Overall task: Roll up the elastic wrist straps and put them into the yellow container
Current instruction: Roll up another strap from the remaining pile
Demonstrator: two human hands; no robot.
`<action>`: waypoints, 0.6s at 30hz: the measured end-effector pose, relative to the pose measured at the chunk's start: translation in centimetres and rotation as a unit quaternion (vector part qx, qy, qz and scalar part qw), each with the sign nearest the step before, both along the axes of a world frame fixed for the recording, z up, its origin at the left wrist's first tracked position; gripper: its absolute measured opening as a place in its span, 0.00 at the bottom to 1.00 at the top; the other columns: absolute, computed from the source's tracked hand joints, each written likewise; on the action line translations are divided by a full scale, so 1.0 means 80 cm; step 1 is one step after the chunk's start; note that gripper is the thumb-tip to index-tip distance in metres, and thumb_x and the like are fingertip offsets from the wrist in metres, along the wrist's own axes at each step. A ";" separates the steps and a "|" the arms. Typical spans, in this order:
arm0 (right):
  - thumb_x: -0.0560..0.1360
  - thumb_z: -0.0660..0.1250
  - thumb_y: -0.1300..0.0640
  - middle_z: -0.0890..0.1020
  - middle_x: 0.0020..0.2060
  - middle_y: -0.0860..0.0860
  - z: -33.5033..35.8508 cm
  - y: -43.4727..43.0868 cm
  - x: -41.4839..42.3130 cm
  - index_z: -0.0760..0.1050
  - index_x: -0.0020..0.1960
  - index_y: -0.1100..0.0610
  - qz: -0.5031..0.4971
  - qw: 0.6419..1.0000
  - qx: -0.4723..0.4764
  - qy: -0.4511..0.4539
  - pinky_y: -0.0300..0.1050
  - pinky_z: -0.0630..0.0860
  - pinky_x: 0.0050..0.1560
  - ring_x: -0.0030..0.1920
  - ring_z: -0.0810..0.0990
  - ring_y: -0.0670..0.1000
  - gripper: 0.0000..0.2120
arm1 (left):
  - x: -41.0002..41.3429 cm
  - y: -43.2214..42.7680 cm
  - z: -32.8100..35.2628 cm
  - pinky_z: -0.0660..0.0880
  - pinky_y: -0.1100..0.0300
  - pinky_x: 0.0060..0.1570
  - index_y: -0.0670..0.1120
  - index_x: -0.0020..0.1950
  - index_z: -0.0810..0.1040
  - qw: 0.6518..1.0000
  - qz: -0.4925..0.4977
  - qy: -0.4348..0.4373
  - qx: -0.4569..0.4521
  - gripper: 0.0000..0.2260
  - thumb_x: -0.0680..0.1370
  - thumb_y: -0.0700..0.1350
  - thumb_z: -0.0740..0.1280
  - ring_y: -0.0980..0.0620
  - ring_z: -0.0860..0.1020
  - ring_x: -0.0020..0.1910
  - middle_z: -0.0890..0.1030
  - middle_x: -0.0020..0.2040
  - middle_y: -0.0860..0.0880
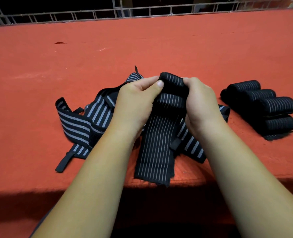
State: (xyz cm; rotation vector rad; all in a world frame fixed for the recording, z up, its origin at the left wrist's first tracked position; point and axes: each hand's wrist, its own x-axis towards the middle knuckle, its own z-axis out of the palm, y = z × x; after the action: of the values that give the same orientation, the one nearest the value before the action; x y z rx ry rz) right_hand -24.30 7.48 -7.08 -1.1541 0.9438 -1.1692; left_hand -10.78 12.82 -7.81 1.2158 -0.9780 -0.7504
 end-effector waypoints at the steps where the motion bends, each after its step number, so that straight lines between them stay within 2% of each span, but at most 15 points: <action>1: 0.77 0.62 0.53 0.87 0.58 0.62 0.001 0.000 0.000 0.85 0.60 0.60 -0.005 1.000 -0.008 0.004 0.72 0.82 0.60 0.59 0.87 0.65 0.19 | 0.000 0.002 0.002 0.81 0.45 0.65 0.48 0.63 0.88 1.000 0.000 -0.025 0.013 0.12 0.83 0.47 0.70 0.50 0.87 0.59 0.89 0.57 0.49; 4: 0.74 0.63 0.50 0.87 0.61 0.53 -0.002 -0.001 0.003 0.85 0.63 0.53 -0.025 0.999 -0.027 0.010 0.65 0.80 0.68 0.63 0.85 0.55 0.21 | -0.001 0.007 0.008 0.83 0.46 0.52 0.46 0.55 0.89 0.992 0.011 -0.113 0.055 0.16 0.84 0.55 0.65 0.54 0.83 0.45 0.88 0.47 0.51; 6: 0.79 0.62 0.53 0.86 0.60 0.50 -0.002 0.003 0.003 0.82 0.66 0.50 -0.025 0.999 -0.039 0.022 0.61 0.80 0.69 0.62 0.85 0.51 0.18 | -0.001 0.010 0.012 0.77 0.51 0.46 0.43 0.52 0.88 0.986 0.024 -0.148 0.066 0.21 0.84 0.60 0.65 0.51 0.79 0.39 0.83 0.40 0.48; 7: 0.81 0.62 0.54 0.86 0.60 0.50 -0.004 0.002 0.002 0.82 0.68 0.49 -0.020 0.998 -0.047 0.030 0.60 0.80 0.68 0.61 0.85 0.51 0.18 | -0.002 0.011 0.012 0.78 0.55 0.52 0.45 0.54 0.88 0.986 0.026 -0.150 0.063 0.21 0.84 0.60 0.65 0.55 0.82 0.43 0.85 0.43 0.52; 9: 0.83 0.62 0.55 0.86 0.63 0.48 -0.008 0.001 0.001 0.80 0.71 0.47 -0.006 0.997 -0.062 0.039 0.58 0.81 0.68 0.61 0.86 0.49 0.19 | -0.006 0.014 0.014 0.80 0.52 0.65 0.50 0.60 0.90 0.991 0.023 -0.124 0.050 0.16 0.85 0.58 0.67 0.59 0.86 0.56 0.89 0.53 0.57; 13: 0.85 0.61 0.48 0.76 0.75 0.42 -0.008 0.002 0.003 0.70 0.81 0.43 0.021 0.990 -0.102 0.096 0.52 0.73 0.76 0.72 0.77 0.43 0.24 | -0.006 0.016 0.016 0.83 0.43 0.64 0.48 0.58 0.90 0.998 0.026 -0.053 0.005 0.08 0.85 0.46 0.71 0.50 0.89 0.54 0.90 0.51 0.51; 15: 0.86 0.60 0.42 0.75 0.77 0.41 -0.009 0.003 0.006 0.68 0.82 0.42 0.024 0.989 -0.096 0.114 0.52 0.70 0.78 0.75 0.74 0.43 0.25 | -0.002 0.013 0.015 0.83 0.41 0.63 0.47 0.59 0.88 0.999 0.028 -0.017 -0.019 0.07 0.83 0.40 0.72 0.46 0.89 0.55 0.90 0.52 0.47; 16: 0.84 0.59 0.38 0.77 0.75 0.41 -0.009 0.004 0.008 0.70 0.81 0.42 0.024 0.989 -0.085 0.120 0.54 0.71 0.78 0.74 0.76 0.44 0.26 | -0.001 0.011 0.015 0.84 0.42 0.62 0.47 0.60 0.87 0.999 0.036 -0.004 -0.025 0.09 0.82 0.37 0.73 0.46 0.89 0.55 0.90 0.52 0.46; 18: 0.80 0.58 0.32 0.86 0.64 0.43 -0.012 0.003 0.013 0.80 0.71 0.44 0.029 0.990 -0.059 0.127 0.59 0.77 0.72 0.65 0.84 0.47 0.27 | 0.002 0.008 0.012 0.85 0.46 0.60 0.48 0.62 0.85 0.998 0.048 -0.012 -0.033 0.14 0.81 0.33 0.72 0.46 0.88 0.55 0.89 0.54 0.46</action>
State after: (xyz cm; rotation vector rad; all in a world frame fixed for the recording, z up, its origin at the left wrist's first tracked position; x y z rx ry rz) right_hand -23.27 7.70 -8.07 -1.4407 1.0354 -1.0583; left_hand -10.64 13.42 -6.84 1.2081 -0.9502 -0.6240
